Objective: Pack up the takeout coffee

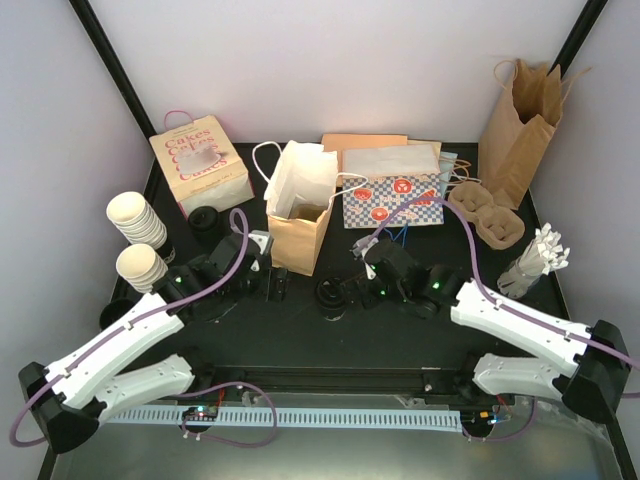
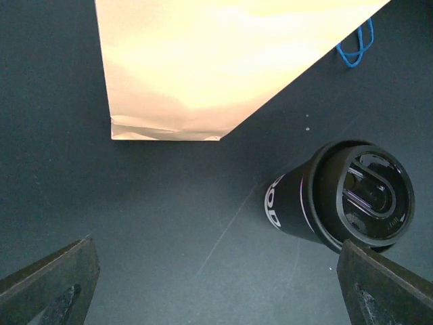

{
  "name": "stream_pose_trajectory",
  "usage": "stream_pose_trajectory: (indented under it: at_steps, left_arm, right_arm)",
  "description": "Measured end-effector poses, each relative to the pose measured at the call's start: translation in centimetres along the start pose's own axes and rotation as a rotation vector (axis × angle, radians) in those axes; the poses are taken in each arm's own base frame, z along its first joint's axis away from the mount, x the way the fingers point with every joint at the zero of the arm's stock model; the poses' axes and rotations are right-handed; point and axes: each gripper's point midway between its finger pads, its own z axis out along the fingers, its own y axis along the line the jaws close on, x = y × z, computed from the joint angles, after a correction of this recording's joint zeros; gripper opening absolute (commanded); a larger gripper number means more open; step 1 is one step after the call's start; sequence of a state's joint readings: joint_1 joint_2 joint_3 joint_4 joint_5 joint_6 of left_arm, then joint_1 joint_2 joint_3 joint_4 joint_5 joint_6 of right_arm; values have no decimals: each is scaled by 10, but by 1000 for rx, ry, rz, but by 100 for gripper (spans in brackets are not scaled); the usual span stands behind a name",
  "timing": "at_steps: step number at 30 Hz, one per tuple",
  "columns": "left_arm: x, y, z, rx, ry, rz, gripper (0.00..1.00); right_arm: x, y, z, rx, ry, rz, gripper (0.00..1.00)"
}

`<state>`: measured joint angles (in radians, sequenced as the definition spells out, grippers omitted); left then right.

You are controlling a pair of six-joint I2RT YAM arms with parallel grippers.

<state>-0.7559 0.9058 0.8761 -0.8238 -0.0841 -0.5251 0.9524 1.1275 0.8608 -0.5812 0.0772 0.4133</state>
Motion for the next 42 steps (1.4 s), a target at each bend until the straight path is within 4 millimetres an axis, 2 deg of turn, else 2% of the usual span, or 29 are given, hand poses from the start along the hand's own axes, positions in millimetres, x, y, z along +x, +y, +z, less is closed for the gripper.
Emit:
stream_pose_trajectory:
  at_steps: [8, 13, 24, 42]
  left_arm:
    - [-6, 6, -6, -21, -50, 3, 99]
    - [-2, 12, -6, -31, -68, 5, 99]
    - [-3, 21, -5, -74, -87, 11, 99]
    - [-2, 22, -6, -81, -86, 29, 99]
  right_arm:
    - [4, 7, 8, 6, 56, -33, 100]
    - [10, 11, 17, 15, 107, -50, 100]
    - [3, 39, 28, -7, 144, -120, 98]
    - [9, 45, 41, 39, 211, -195, 87]
